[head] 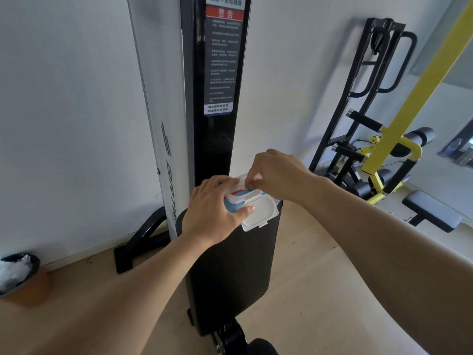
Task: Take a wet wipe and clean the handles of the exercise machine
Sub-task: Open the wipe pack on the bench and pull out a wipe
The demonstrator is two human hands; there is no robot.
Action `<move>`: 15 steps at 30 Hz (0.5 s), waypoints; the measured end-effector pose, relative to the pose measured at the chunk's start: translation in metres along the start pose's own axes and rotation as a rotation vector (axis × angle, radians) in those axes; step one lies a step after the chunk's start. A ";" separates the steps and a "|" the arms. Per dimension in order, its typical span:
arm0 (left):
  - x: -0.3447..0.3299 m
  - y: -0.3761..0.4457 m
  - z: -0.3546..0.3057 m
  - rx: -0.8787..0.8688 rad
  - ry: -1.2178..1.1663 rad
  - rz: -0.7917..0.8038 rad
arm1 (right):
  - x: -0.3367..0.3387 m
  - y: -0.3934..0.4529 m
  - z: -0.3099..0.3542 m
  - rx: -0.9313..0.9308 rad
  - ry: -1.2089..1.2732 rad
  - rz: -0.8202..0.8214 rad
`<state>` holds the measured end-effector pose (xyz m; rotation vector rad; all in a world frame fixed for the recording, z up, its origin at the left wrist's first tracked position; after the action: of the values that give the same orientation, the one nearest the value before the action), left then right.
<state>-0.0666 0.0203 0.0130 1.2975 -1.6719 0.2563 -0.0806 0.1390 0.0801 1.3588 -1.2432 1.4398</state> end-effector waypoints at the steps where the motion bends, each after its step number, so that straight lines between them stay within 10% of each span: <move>1: 0.000 0.000 0.000 0.000 -0.007 -0.004 | 0.001 0.001 0.000 0.001 0.007 -0.001; 15: 0.000 -0.001 0.002 0.031 0.012 0.022 | -0.024 0.015 0.022 0.070 -0.131 0.209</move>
<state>-0.0667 0.0188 0.0117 1.2989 -1.6792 0.3040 -0.0874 0.1165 0.0530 1.4227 -1.4673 1.5701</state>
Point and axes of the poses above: each hand's wrist, its own y-axis towards the middle knuckle, its own x-axis out of the back of the hand, z = x × y, the point moved 10 cm from there along y, towards the middle knuckle, and after that the axes turned 12 degrees about z, right-handed, at the moved point
